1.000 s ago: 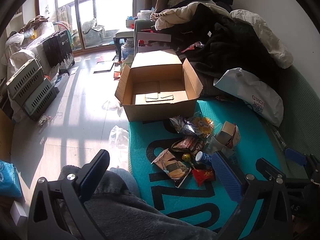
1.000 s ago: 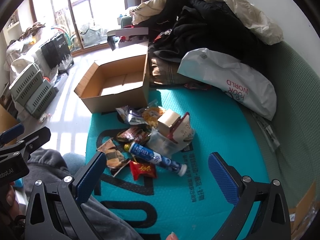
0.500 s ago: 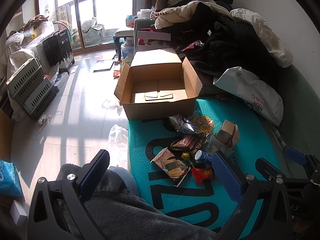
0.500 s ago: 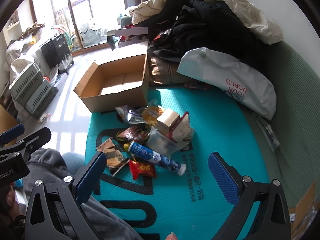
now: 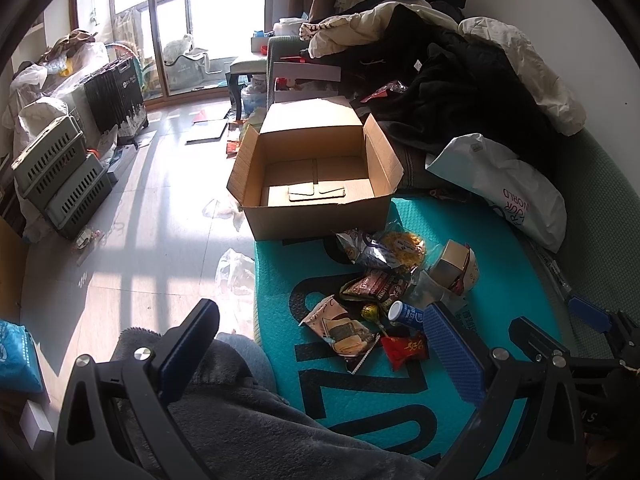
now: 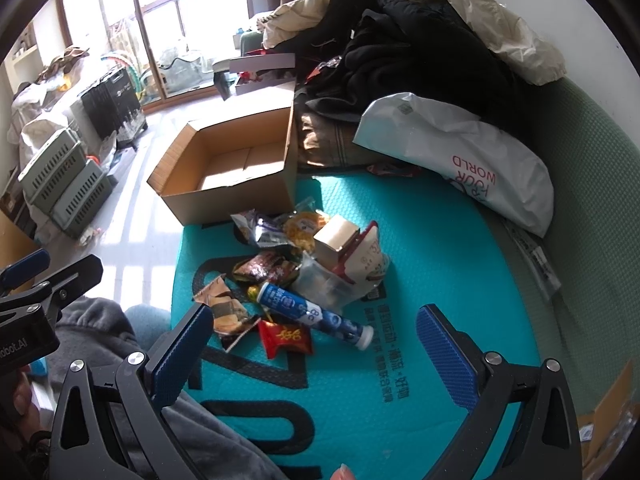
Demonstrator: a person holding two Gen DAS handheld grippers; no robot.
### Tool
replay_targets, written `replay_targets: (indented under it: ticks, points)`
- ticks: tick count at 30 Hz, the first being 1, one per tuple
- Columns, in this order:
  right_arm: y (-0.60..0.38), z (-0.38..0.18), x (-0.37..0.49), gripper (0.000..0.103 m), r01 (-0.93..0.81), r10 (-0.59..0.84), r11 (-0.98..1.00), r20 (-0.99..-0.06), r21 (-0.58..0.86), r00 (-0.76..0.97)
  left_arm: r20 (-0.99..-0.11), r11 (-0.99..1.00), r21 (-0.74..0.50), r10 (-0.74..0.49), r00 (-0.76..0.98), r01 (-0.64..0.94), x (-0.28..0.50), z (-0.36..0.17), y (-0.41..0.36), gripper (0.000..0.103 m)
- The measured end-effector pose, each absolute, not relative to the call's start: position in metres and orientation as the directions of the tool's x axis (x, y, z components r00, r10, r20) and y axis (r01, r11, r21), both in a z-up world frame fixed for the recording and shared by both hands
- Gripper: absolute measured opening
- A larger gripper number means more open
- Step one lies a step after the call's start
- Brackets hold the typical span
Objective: Organize snacks
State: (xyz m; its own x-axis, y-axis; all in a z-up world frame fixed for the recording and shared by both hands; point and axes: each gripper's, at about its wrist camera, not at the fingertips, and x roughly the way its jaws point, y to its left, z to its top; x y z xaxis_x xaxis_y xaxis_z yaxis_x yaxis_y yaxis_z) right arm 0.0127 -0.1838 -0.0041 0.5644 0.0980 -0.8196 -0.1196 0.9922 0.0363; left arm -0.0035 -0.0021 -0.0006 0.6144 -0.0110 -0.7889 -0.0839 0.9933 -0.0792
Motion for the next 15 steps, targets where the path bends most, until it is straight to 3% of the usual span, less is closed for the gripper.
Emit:
replay_targets:
  ticks: [15]
  points:
    - [-0.1878,-0.0131,0.013,0.103,-0.122,0.123,0.99,-0.824,0.066,0.553,-0.803,0.994,-0.076,-0.017,0.596,-0.074,0.0014,-0.0099,-0.0069,0.103]
